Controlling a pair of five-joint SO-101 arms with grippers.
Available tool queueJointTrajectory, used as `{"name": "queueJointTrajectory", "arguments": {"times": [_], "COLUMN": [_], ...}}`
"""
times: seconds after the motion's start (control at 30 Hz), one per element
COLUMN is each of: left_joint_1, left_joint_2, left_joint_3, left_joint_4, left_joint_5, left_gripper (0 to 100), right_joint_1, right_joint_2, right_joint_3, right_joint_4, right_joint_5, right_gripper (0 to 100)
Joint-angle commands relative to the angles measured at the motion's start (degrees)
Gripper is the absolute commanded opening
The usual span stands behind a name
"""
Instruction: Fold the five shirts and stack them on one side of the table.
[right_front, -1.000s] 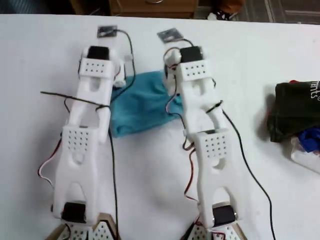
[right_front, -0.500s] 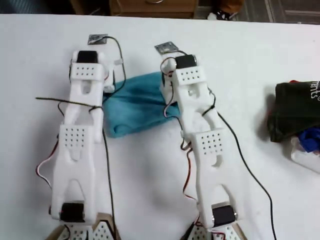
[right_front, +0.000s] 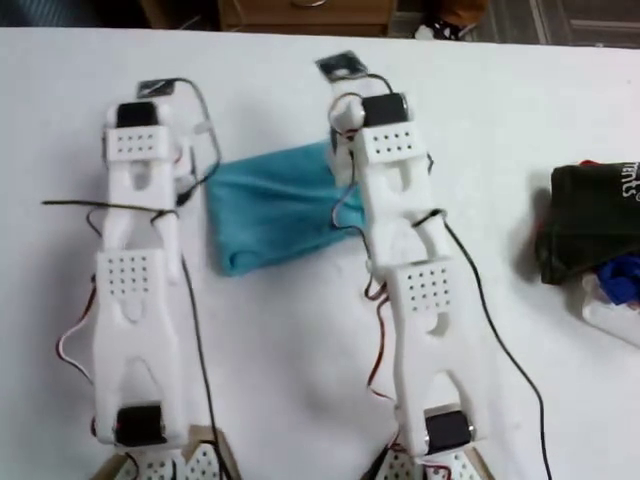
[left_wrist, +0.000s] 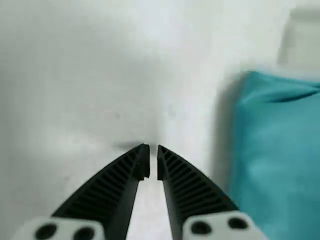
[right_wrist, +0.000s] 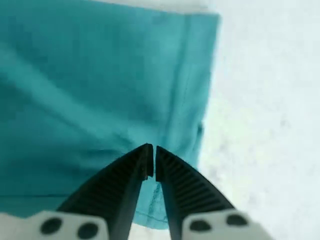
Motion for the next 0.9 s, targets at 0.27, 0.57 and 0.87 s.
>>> {"name": "queueJointTrajectory", "arguments": {"times": [0.27, 0.57, 0.87], "left_joint_1": [-16.0, -22.1, -24.3], "left_joint_2": [-7.6, -10.4, -10.5], "left_joint_3": [-1.5, 12.4, 14.9], "left_joint_4": [1.2, 1.1, 1.1], "left_joint_5": [-2.9, -4.1, -4.1], "left_gripper": [5, 5, 5], "right_joint_1": [-16.3, -23.2, -26.5], "right_joint_2": [-6.5, -5.8, -0.4], "right_joint_3": [9.6, 11.8, 11.2], "right_joint_4": [1.4, 1.2, 1.2], "right_joint_5": [2.2, 4.9, 5.1], "right_gripper": [1.8, 1.8, 1.8]}}
